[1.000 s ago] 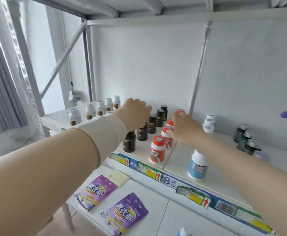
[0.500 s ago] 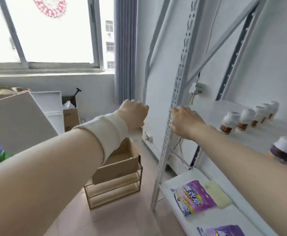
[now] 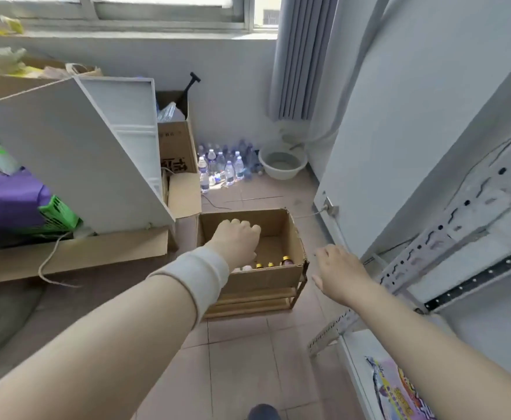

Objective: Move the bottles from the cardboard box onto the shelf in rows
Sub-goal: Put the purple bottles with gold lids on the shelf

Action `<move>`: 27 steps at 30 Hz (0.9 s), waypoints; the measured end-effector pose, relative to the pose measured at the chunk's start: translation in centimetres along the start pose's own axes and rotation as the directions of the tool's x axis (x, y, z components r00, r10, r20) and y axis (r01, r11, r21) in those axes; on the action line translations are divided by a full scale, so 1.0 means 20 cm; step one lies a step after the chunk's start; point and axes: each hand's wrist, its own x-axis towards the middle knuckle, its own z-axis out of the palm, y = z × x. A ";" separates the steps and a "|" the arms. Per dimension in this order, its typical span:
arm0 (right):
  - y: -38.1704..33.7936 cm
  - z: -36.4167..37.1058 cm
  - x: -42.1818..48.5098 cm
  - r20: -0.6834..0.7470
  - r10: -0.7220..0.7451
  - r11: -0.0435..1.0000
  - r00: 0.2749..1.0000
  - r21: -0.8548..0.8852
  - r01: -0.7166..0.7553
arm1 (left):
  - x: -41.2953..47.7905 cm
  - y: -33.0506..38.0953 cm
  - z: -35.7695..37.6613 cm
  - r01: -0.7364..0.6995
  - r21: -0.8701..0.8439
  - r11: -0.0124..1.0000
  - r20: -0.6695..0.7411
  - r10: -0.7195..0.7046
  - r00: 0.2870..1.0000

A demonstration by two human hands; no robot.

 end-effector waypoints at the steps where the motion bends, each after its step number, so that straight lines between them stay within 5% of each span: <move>1: 0.02 0.05 0.08 0.042 -0.018 1.000 0.999 0.002 0.018 | 0.07 -0.01 0.07 0.011 -0.032 0.999 0.031 -0.010 0.999; 10: 0.09 0.29 0.80 0.258 -0.067 0.998 0.964 0.009 0.067 | 0.53 -0.20 0.62 0.164 -0.232 0.959 0.321 -0.083 0.943; 20: 0.09 0.72 1.52 0.475 0.022 0.980 0.880 0.164 -0.113 | 1.19 -0.29 1.20 0.322 -0.509 0.798 0.528 -0.006 0.849; 27: 0.08 1.14 1.96 0.553 -0.006 0.990 0.833 0.118 -0.072 | 1.52 -0.16 1.69 0.380 -0.588 0.714 0.585 0.052 0.809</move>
